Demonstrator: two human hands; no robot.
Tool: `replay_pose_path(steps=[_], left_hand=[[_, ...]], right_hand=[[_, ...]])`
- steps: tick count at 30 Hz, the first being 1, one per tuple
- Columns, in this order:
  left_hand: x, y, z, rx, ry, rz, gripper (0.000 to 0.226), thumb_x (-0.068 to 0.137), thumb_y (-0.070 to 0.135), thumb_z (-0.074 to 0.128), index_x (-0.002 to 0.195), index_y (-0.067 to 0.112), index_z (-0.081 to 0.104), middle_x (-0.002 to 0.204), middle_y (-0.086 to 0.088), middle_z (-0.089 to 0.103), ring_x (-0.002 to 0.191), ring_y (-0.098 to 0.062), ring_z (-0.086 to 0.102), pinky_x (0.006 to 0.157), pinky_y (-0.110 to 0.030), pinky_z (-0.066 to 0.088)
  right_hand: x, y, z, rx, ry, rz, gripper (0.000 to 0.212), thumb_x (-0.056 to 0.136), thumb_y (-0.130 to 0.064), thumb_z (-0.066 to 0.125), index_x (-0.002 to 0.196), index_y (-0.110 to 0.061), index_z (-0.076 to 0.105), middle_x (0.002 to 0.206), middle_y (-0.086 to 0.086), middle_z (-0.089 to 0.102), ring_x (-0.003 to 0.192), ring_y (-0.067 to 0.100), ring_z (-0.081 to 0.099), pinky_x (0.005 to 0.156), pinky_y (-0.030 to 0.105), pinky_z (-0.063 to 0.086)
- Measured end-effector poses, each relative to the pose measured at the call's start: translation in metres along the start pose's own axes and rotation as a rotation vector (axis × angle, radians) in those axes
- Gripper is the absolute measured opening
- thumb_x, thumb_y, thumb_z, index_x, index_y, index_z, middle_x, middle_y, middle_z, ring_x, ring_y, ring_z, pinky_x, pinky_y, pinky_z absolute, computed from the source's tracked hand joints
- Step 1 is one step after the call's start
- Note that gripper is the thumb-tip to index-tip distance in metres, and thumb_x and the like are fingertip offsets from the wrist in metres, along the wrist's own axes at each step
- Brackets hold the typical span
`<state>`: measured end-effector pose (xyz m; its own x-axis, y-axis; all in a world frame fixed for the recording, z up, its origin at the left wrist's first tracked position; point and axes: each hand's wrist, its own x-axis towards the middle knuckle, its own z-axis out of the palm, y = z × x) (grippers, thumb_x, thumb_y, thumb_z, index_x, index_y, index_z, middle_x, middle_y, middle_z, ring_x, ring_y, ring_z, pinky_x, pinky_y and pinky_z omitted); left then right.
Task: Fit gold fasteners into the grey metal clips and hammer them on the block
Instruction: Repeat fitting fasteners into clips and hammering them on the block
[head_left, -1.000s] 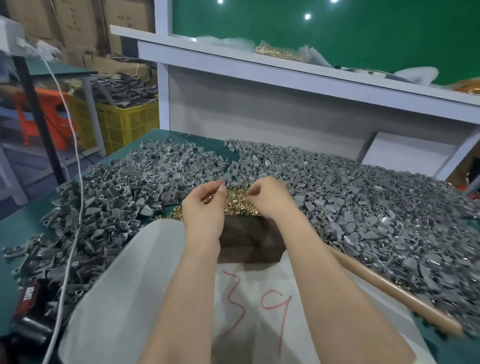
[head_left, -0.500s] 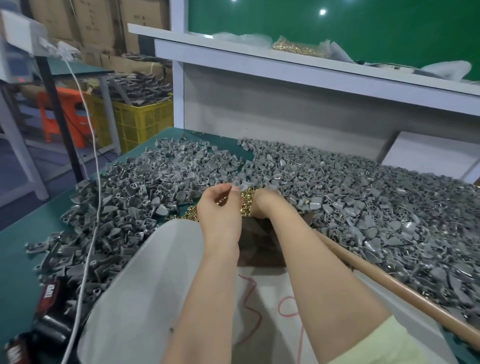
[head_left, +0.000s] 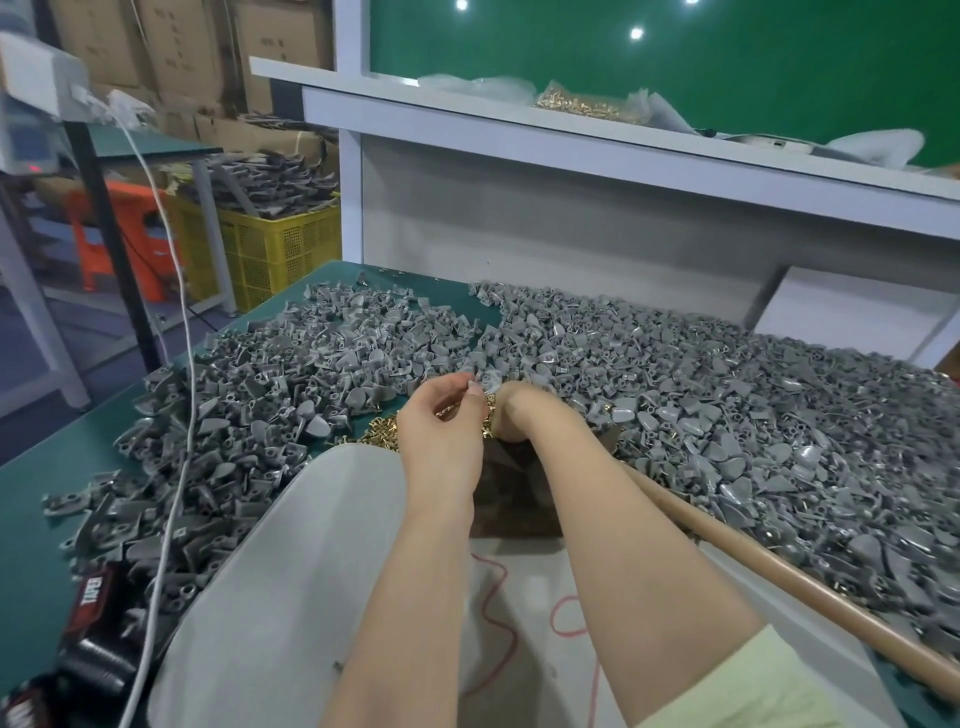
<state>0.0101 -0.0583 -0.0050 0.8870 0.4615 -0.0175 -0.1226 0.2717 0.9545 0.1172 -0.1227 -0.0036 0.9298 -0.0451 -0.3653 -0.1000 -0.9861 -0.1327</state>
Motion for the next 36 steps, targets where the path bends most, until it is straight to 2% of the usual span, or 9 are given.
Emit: replay_pose_path(steps=[2, 4, 7, 12, 15, 18, 25, 30, 36], left_hand=[[0.000, 0.000, -0.001, 0.021, -0.003, 0.010, 0.014, 0.090, 0.006, 0.060, 0.084, 0.019, 0.063, 0.100, -0.011, 0.068, 0.098, -0.025, 0.064, 0.094, -0.037, 0.050], [0.002, -0.001, -0.001, 0.101, -0.003, 0.060, 0.008, 0.089, 0.008, 0.061, 0.088, 0.016, 0.064, 0.094, -0.004, 0.067, 0.085, -0.012, 0.063, 0.088, -0.027, 0.050], [0.002, -0.005, -0.001, 0.359, -0.071, 0.190, 0.005, 0.089, 0.012, 0.063, 0.092, 0.015, 0.065, 0.084, 0.009, 0.063, 0.074, 0.004, 0.055, 0.070, -0.010, 0.042], [-0.012, -0.010, 0.012, 0.859, -0.268, 0.292, 0.017, 0.088, 0.024, 0.063, 0.077, 0.034, 0.056, 0.091, 0.012, 0.065, 0.095, -0.016, 0.059, 0.092, -0.035, 0.040], [-0.016, -0.015, 0.015, 1.044, -0.311, 0.318, 0.013, 0.090, 0.025, 0.059, 0.081, 0.034, 0.056, 0.091, 0.012, 0.065, 0.100, -0.015, 0.058, 0.091, -0.035, 0.029], [-0.017, -0.018, 0.017, 1.113, -0.326, 0.346, 0.010, 0.090, 0.024, 0.056, 0.087, 0.033, 0.060, 0.096, 0.009, 0.066, 0.101, -0.017, 0.058, 0.090, -0.037, 0.028], [-0.013, -0.021, 0.015, 1.123, -0.349, 0.349, 0.012, 0.090, 0.023, 0.057, 0.095, 0.031, 0.065, 0.103, 0.007, 0.065, 0.103, -0.019, 0.057, 0.090, -0.037, 0.031], [-0.012, -0.022, 0.016, 1.116, -0.338, 0.357, 0.010, 0.091, 0.024, 0.057, 0.094, 0.028, 0.065, 0.098, 0.006, 0.067, 0.101, -0.019, 0.059, 0.091, -0.036, 0.033], [-0.014, -0.022, 0.016, 1.129, -0.325, 0.377, 0.013, 0.090, 0.021, 0.055, 0.094, 0.026, 0.066, 0.099, 0.004, 0.067, 0.100, -0.021, 0.058, 0.089, -0.036, 0.031]], right_hand=[[-0.002, 0.006, -0.001, 0.044, 0.030, -0.050, 0.030, 0.096, -0.014, 0.044, 0.123, -0.002, 0.051, 0.102, 0.012, 0.049, 0.096, 0.025, 0.051, 0.077, 0.028, 0.040], [-0.004, 0.015, -0.001, 0.161, 0.188, -0.133, 0.011, 0.091, -0.015, 0.054, 0.096, -0.006, 0.060, 0.088, 0.008, 0.052, 0.091, 0.026, 0.055, 0.069, 0.025, 0.041], [-0.021, 0.039, -0.008, 0.497, 0.407, -0.254, 0.002, 0.089, -0.012, 0.060, 0.088, -0.014, 0.062, 0.099, 0.001, 0.063, 0.092, 0.018, 0.058, 0.076, 0.025, 0.044], [-0.072, 0.081, -0.012, 0.855, 0.378, -0.330, 0.011, 0.088, -0.007, 0.063, 0.094, -0.014, 0.068, 0.085, -0.003, 0.069, 0.071, 0.005, 0.064, 0.064, 0.016, 0.052], [-0.090, 0.095, 0.005, 0.843, 0.385, -0.324, 0.006, 0.087, -0.005, 0.064, 0.092, -0.008, 0.067, 0.080, 0.003, 0.069, 0.070, 0.013, 0.067, 0.064, 0.017, 0.055], [-0.092, 0.097, 0.020, 0.744, 0.444, -0.317, 0.003, 0.086, -0.008, 0.066, 0.086, -0.011, 0.068, 0.081, 0.002, 0.068, 0.081, 0.020, 0.065, 0.079, 0.031, 0.054], [-0.084, 0.092, 0.039, 0.544, 0.626, -0.371, 0.004, 0.085, -0.015, 0.067, 0.084, -0.018, 0.069, 0.087, -0.001, 0.059, 0.066, -0.004, 0.045, 0.062, 0.002, 0.032], [-0.084, 0.092, 0.041, 0.574, 0.612, -0.358, 0.015, 0.088, -0.016, 0.064, 0.076, -0.024, 0.059, 0.083, -0.007, 0.053, 0.067, -0.003, 0.044, 0.062, 0.001, 0.032], [-0.087, 0.090, 0.037, 0.448, 0.602, -0.315, 0.014, 0.090, -0.018, 0.060, 0.078, -0.023, 0.057, 0.082, -0.011, 0.048, 0.070, 0.003, 0.042, 0.065, 0.016, 0.027]])
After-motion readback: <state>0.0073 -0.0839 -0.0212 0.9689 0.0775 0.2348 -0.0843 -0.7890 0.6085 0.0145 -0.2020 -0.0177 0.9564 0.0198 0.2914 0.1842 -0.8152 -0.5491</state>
